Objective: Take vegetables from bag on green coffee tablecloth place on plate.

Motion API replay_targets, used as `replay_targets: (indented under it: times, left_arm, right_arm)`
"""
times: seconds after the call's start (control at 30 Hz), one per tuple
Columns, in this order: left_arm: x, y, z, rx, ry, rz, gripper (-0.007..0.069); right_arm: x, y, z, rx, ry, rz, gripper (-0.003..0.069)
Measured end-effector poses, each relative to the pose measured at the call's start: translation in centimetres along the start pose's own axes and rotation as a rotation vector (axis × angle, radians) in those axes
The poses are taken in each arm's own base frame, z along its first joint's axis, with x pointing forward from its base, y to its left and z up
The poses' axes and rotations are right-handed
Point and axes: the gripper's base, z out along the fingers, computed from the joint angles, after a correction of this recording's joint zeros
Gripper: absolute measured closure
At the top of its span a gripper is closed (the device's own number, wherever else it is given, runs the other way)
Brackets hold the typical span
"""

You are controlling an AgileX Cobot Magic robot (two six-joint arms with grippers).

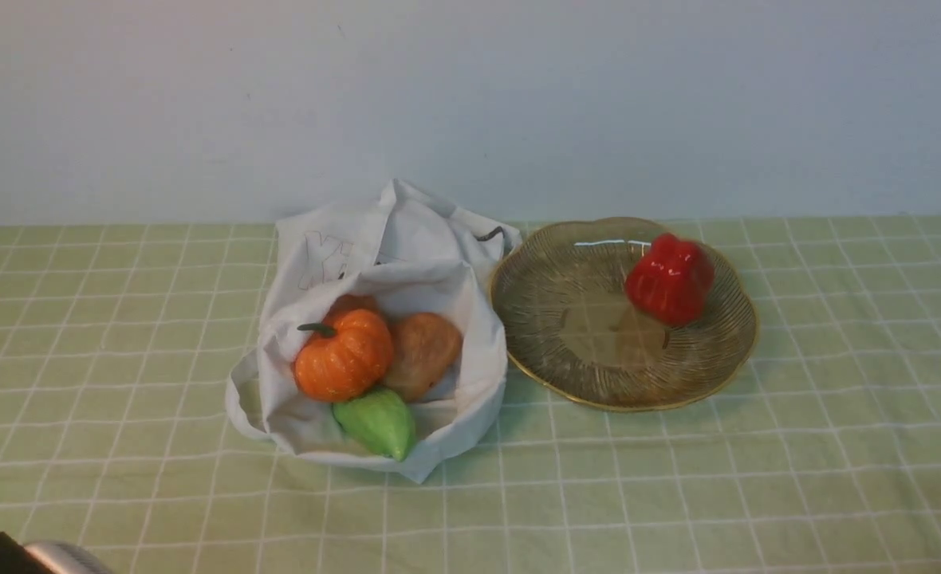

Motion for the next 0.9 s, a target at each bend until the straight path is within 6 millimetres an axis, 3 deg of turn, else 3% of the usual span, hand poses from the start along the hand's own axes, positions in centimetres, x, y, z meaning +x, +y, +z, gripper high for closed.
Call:
replay_targets:
  times: [0.17, 0.33, 0.6, 0.9]
  left_arm:
    - [-0.3, 0.3, -1.8, -0.028, -0.220, -0.001, 0.0629]
    - [2.0, 1.8, -2.8, -0.224, -0.386, -0.068, 0.0629]
    - [3.8, 2.9, -2.9, -0.421, -0.432, -0.100, 0.0629]
    - [4.6, 3.1, -2.7, -0.466, -0.328, -0.086, 0.0629]
  right_arm:
    - [0.0, 0.0, 0.0, 0.000, 0.000, 0.000, 0.0676]
    - [0.0, 0.0, 0.0, 0.000, 0.000, 0.000, 0.0676]
    - [0.0, 0.0, 0.0, 0.000, 0.000, 0.000, 0.0676]
    - [0.0, 0.0, 0.0, 0.000, 0.000, 0.000, 0.0676]
